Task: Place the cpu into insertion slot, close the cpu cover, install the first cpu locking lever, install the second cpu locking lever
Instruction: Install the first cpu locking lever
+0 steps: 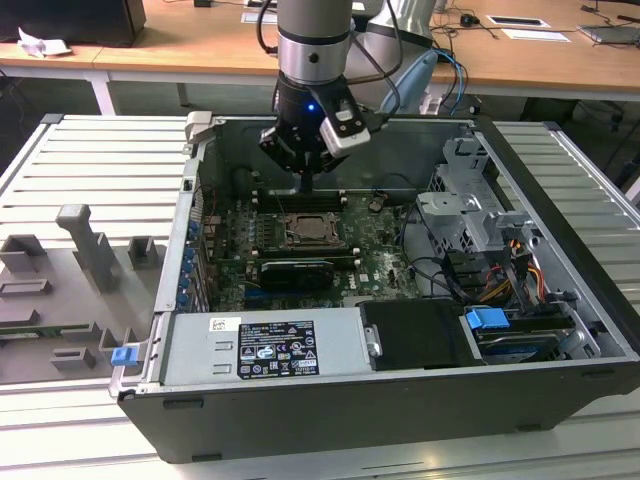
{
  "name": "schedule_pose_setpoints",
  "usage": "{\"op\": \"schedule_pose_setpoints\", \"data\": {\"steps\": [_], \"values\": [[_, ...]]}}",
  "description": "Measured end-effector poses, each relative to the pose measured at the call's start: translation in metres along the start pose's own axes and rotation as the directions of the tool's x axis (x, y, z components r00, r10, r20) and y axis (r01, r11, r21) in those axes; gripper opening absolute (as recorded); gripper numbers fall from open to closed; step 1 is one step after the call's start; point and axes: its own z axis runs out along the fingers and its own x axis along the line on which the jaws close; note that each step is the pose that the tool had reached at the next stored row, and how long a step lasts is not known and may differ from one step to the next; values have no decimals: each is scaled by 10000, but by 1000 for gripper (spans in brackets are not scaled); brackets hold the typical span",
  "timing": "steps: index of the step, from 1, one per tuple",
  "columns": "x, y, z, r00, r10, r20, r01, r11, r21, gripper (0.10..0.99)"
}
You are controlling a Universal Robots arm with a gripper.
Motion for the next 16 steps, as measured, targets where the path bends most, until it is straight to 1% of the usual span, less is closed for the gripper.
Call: {"op": "schedule_pose_setpoints", "data": {"steps": [6,7,10,16], "values": [[0,0,0,9982,-591,-29,591,9983,-8,106],[0,0,1,9968,-795,-39,795,9968,-12,106],[1,0,3,9931,-1173,-56,1173,9931,-19,106],[51,-3,3,9926,-1212,-58,1212,9926,-20,106]]}}
